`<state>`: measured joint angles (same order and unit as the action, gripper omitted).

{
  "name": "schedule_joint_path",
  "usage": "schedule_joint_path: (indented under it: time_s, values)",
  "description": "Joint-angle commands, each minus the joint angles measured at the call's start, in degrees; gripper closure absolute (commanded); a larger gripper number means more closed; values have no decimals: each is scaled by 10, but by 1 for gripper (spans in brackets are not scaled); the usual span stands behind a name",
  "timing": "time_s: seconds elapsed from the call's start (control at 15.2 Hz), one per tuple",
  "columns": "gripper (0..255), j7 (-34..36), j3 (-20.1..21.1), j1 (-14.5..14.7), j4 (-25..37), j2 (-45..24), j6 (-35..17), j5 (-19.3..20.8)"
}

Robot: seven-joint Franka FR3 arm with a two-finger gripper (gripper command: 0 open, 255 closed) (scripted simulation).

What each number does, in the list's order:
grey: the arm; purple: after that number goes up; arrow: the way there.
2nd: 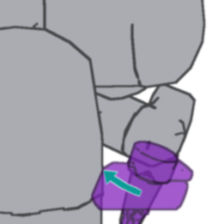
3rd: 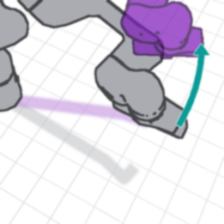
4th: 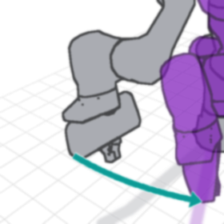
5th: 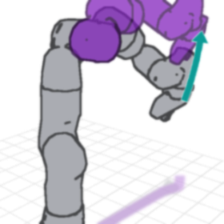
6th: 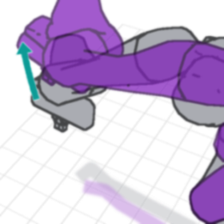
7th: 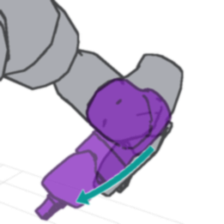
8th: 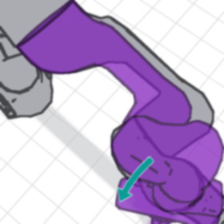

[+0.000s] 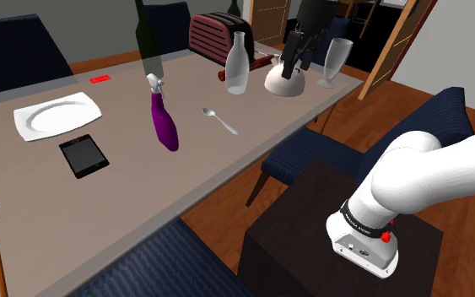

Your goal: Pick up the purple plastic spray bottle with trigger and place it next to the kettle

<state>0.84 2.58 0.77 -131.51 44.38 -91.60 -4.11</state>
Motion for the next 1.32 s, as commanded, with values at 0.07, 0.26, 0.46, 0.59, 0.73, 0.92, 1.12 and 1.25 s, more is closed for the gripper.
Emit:
schedule_joint_path:
  time_s: [0.07, 0.26, 0.46, 0.59, 0.73, 0.92, 1.12, 1.25]
  values:
    - [0, 10, 10, 3, -8, -5, -20, -5]
    - [0, 38, 41, 10, -26, -25, -80, -19]
    - [0, 67, 73, 15, -37, -53, -140, -28]
    - [0, 86, 95, 17, -40, -76, -179, -32]
    - [0, 107, 117, 18, -39, -102, -219, -33]
    - [0, 140, 151, 16, -31, -146, -275, -27]
    - [0, 178, 186, 10, -16, -195, -329, -12]
    - [0, 207, 210, 4, -1, -231, -361, 6]
